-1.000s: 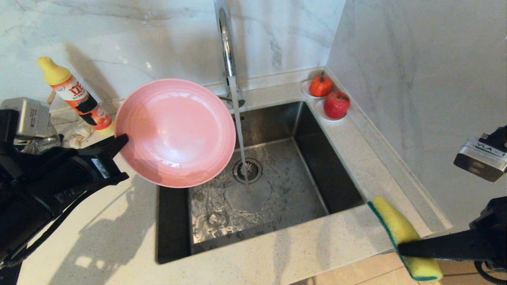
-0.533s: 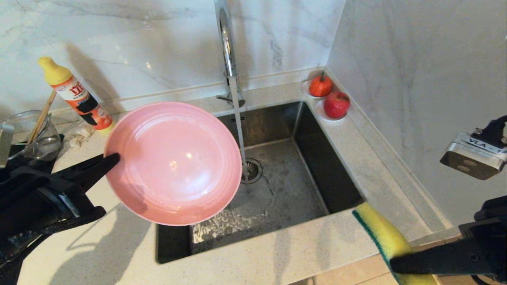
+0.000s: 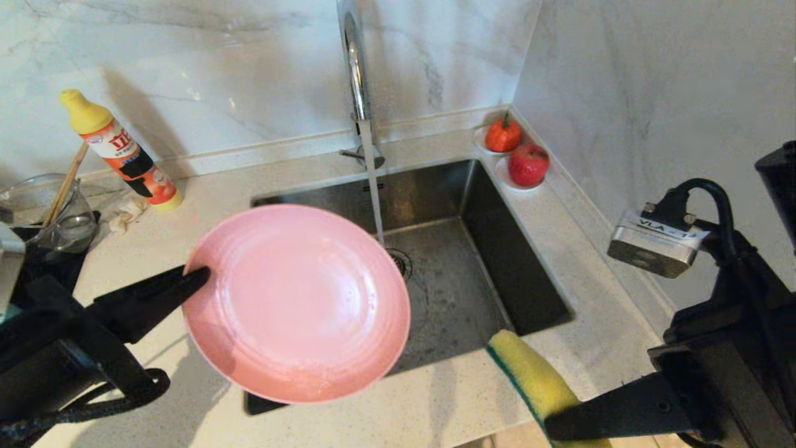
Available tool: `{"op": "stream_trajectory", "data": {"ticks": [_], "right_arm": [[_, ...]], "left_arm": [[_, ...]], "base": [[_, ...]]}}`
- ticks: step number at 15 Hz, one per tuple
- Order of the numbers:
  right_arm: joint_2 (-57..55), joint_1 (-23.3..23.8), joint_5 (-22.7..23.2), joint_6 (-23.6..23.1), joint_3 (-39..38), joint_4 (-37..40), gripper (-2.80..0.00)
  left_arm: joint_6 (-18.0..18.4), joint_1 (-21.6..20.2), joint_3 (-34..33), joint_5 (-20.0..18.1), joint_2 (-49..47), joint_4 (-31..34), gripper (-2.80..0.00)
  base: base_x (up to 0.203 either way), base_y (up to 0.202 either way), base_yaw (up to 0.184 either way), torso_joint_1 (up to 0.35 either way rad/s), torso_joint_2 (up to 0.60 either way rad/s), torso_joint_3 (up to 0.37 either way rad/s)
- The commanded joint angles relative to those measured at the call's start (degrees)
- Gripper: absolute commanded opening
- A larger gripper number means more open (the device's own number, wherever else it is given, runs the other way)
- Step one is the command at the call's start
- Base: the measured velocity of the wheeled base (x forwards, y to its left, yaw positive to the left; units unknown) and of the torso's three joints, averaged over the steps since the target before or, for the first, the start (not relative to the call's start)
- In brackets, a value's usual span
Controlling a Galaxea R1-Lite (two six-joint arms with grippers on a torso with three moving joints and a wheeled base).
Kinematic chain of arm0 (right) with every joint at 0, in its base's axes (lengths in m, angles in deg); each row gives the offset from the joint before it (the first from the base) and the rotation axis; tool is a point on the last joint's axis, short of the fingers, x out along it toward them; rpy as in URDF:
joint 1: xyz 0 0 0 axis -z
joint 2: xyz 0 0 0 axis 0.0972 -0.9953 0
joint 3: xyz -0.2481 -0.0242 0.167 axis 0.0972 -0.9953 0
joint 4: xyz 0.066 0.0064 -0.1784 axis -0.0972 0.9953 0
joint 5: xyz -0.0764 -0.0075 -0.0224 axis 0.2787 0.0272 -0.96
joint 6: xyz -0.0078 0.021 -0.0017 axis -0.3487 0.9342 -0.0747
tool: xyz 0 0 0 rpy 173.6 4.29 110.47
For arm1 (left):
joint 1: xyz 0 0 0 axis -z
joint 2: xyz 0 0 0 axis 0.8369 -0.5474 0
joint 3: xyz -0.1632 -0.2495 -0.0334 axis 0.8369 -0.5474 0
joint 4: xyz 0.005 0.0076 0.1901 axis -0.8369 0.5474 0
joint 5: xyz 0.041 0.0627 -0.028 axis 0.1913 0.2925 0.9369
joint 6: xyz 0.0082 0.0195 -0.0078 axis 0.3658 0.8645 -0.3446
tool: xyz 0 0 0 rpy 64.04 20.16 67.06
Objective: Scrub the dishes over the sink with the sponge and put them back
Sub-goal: Wipe the plate
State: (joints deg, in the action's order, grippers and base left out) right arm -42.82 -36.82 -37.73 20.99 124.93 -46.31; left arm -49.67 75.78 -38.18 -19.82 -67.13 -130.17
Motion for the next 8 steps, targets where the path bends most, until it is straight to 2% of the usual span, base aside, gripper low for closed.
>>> {"op": "stream_trajectory", "data": {"ticks": [1,6,8], "right_arm": [[-2.35,-1.27,0.21,0.04,1.21,-0.09,-2.80],[-3.83,-4.03,0.04,-0.05,5.10,0.05,-2.80],[-4.04,-4.36,-0.05,-0.05,7.83,0.99,-2.80]], "left_arm": [[1.65,1.12,-0.27,-0.57,-1.93,-0.56,-2.80],[1.45,2.66,4.45,-0.09,-8.00,-1.88,-2.80],[1.34,3.70,8.68,2.92,-14.08,-4.08,-2.80]], "base": [[0.000,0.000,0.000,0.000,0.00,0.000],[0.000,0.000,0.000,0.000,0.00,0.000],[0.000,0.000,0.000,0.000,0.00,0.000]]}}
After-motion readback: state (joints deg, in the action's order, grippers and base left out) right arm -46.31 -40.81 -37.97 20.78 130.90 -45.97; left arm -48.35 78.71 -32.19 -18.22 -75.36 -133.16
